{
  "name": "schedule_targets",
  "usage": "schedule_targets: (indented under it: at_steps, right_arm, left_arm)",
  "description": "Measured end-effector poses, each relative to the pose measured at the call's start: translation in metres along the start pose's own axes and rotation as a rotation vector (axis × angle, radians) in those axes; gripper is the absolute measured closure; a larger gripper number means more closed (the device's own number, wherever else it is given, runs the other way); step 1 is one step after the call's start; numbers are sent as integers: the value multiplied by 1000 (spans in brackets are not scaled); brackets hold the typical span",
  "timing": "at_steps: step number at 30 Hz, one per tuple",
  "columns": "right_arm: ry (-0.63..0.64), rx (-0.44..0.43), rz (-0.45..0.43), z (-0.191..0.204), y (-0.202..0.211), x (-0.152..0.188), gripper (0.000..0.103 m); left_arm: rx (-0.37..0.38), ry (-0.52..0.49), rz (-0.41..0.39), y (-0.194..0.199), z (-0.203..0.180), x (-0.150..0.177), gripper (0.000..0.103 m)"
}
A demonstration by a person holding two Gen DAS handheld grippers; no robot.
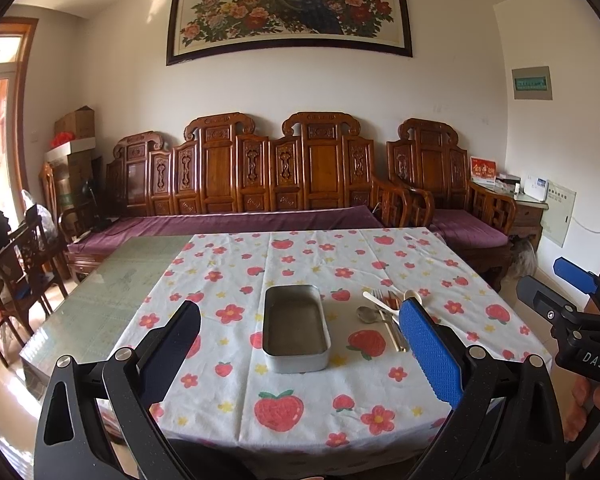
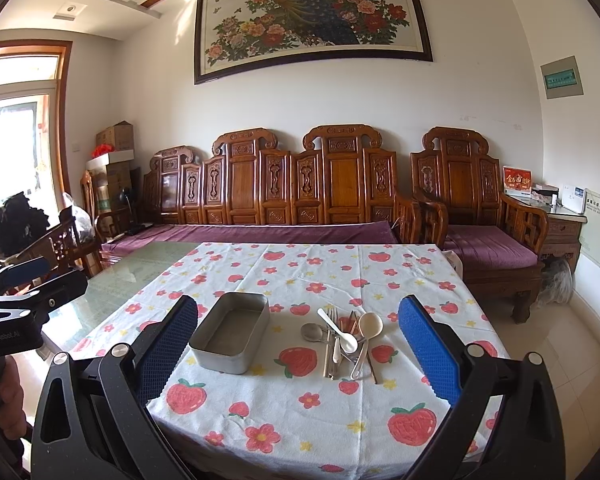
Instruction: Organize utensils
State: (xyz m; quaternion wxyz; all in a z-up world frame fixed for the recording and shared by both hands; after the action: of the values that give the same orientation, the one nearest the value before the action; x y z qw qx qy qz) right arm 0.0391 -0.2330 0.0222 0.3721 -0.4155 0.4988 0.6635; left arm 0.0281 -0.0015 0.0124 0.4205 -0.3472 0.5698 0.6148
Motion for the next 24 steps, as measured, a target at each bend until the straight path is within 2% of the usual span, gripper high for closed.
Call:
schedule_targets:
  at_steps: [24]
  right_arm:
    - [0,0,-1,-1,0,1,3]
  left_arm:
    - [4,-1,-12,8,-4,-11,6]
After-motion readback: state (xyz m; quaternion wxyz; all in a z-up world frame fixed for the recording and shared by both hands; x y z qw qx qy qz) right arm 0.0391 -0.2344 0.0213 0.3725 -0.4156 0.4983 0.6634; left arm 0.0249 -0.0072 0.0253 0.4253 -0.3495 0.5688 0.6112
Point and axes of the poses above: each gripper's, at about its wrist camera, not at the fingertips, and y roughly against the way its jaws point, z to its left, x to its underside, the point moved 3 cm from there along -y, roughly the way its jaws point, and after that the axes turned 5 degrees about -y, right-handed, at the moved point
